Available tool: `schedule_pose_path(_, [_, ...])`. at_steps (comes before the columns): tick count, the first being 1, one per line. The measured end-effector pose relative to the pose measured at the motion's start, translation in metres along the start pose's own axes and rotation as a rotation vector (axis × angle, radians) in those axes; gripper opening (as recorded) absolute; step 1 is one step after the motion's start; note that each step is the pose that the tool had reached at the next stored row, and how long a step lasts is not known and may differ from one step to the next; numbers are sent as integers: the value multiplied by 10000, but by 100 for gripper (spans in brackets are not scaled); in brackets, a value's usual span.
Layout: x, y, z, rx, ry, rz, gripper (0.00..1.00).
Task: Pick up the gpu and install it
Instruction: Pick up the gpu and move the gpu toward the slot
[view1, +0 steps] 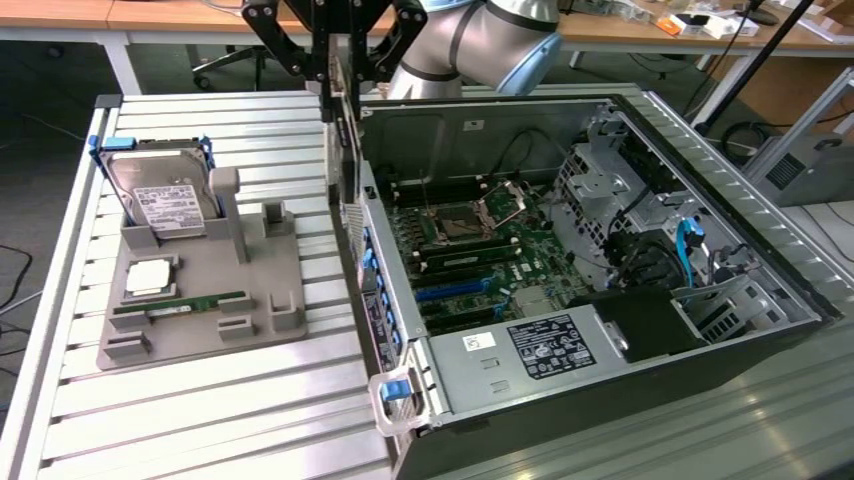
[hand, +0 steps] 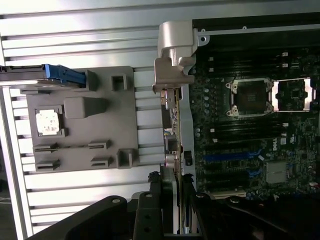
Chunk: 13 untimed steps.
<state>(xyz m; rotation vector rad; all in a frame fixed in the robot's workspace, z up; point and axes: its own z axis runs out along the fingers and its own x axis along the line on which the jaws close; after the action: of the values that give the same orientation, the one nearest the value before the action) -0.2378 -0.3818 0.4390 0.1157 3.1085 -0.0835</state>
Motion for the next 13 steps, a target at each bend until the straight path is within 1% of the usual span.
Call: schedule_pose_path(13, [-41, 3, 5, 36, -3, -1, 27])
